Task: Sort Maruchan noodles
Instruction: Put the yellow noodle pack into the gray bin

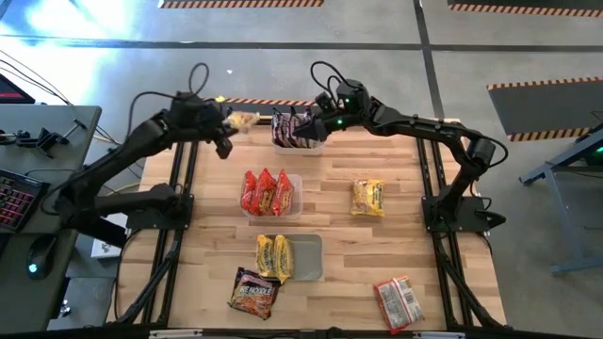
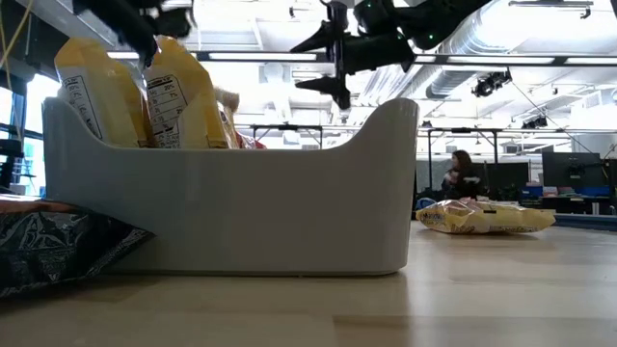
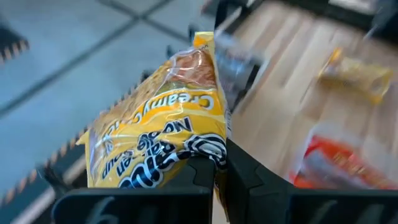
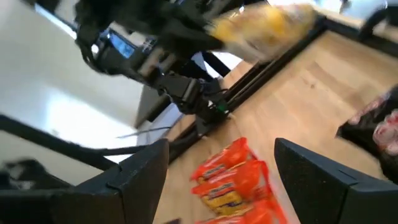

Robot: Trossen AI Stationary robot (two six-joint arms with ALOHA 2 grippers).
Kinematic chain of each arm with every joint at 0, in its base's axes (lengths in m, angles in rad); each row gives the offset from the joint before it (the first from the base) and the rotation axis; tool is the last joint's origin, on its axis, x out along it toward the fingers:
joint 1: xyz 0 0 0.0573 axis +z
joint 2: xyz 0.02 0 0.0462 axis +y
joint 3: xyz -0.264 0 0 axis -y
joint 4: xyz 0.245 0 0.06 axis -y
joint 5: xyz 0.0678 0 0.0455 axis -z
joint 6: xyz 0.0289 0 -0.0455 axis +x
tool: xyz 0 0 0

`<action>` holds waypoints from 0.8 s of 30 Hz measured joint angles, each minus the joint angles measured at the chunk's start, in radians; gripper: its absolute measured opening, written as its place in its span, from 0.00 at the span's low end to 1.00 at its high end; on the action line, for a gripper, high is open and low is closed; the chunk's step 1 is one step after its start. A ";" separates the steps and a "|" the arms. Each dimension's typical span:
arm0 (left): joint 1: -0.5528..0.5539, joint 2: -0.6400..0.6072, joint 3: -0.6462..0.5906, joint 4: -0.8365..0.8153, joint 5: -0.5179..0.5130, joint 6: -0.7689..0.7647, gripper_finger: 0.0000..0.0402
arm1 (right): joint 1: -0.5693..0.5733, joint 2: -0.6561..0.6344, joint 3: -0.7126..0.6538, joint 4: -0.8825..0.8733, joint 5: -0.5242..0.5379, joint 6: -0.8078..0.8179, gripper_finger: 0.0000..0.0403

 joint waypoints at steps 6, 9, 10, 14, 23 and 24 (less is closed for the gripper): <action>-0.088 -0.015 0.133 0.000 -0.019 0.033 0.00 | -0.035 0.000 0.000 0.005 -0.018 0.251 0.70; -0.155 0.003 0.195 0.007 -0.039 0.098 0.00 | -0.049 0.000 0.000 0.024 -0.056 0.394 0.70; -0.180 0.015 0.213 0.010 -0.056 0.116 0.00 | -0.052 0.000 0.000 0.032 -0.068 0.435 0.70; -0.286 0.078 0.278 0.006 -0.134 0.201 0.00 | -0.060 0.000 0.000 0.101 -0.103 0.605 0.70; -0.498 0.248 0.391 0.071 -0.331 0.408 0.00 | -0.060 0.001 0.000 0.340 -0.089 0.937 0.70; -0.510 0.264 0.406 0.074 -0.345 0.415 0.00 | -0.060 0.001 0.000 0.354 -0.089 0.957 0.70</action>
